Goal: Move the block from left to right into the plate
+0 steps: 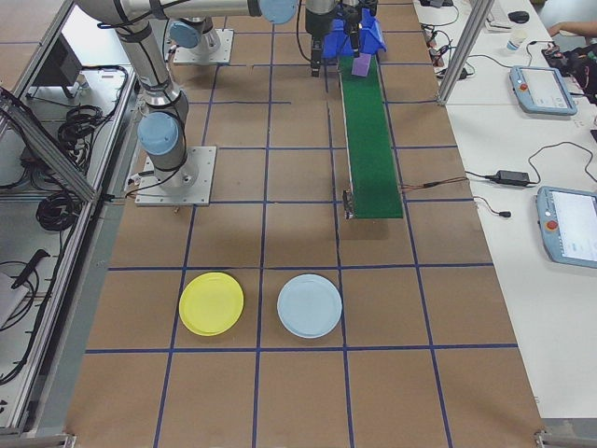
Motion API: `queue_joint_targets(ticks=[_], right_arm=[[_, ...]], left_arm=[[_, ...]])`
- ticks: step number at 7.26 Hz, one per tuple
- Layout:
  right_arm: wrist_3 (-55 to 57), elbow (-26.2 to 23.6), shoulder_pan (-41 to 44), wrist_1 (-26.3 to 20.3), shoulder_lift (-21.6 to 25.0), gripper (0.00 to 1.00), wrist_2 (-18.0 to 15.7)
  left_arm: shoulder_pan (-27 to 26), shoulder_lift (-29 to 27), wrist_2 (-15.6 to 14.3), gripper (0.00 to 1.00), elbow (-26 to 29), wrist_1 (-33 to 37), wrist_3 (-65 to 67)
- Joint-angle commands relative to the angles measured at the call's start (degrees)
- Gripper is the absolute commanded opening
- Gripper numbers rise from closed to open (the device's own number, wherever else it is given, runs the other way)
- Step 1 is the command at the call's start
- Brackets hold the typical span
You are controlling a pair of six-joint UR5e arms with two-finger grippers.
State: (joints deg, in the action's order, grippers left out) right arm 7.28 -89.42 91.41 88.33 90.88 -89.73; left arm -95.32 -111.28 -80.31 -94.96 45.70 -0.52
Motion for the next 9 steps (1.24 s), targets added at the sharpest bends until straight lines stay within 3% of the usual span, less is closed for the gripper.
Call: queue_joint_targets(ticks=[1,5,9], right_arm=[[-0.1,0.0,0.0,0.0,0.0,1.0,0.0],[-0.2,-0.8,-0.1,0.0,0.4,1.0,0.0],[-0.2,-0.8,-0.1,0.1,0.6,1.0,0.0]], left_arm=[[4.1,3.0,-1.2,1.0,0.1,3.0,-0.8],[16.6,1.1,-1.6,1.0,0.0,3.8,-12.2],[19.9,-5.7,-1.5,1.0,1.4,3.3,-11.3]])
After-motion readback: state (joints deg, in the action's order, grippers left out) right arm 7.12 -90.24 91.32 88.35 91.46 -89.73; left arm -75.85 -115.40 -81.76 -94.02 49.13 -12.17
